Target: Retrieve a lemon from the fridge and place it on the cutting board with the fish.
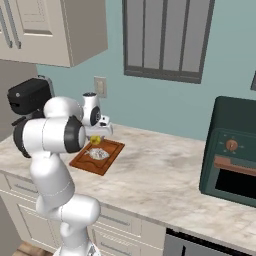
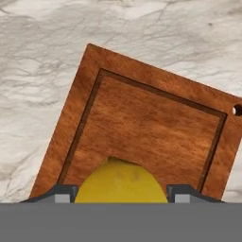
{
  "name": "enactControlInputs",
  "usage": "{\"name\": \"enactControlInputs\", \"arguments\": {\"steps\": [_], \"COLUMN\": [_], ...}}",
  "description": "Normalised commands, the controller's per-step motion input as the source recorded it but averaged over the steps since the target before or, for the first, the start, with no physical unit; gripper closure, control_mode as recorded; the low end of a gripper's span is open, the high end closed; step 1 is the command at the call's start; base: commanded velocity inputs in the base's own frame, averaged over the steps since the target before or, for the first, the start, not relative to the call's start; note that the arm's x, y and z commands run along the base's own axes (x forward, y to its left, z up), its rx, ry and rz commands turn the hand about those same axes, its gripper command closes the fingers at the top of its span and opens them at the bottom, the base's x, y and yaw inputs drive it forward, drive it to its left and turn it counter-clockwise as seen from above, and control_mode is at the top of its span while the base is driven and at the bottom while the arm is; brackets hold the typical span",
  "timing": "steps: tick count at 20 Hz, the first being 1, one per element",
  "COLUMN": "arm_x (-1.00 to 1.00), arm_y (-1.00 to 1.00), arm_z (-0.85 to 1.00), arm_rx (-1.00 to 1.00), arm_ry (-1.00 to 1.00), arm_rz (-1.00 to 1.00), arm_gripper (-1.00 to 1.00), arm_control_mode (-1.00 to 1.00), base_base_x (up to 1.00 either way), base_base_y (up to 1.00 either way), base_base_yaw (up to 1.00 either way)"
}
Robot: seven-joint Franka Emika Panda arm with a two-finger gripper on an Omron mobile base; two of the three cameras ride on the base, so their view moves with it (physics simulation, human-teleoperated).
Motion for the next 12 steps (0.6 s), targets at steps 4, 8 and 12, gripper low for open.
{"name": "enactControlInputs", "arguments": {"steps": [4, 8, 12], "arm_x": [0.15, 0.16, 0.18], "arm_y": [0.03, 0.0, 0.0], "arm_z": [-0.25, -0.27, -0.18], "arm_rx": [0.0, 0.0, 0.0], "arm_ry": [0.05, 0.01, 0.0], "arm_rz": [0.02, 0.02, 0.02], "arm_gripper": [1.0, 1.0, 1.0], "arm_control_mode": [-1.0, -1.0, -1.0], "base_base_x": [0.0, 0.0, 0.0], "base_base_y": [0.0, 0.0, 0.0], "base_base_yaw": [0.0, 0.0, 0.0]}}
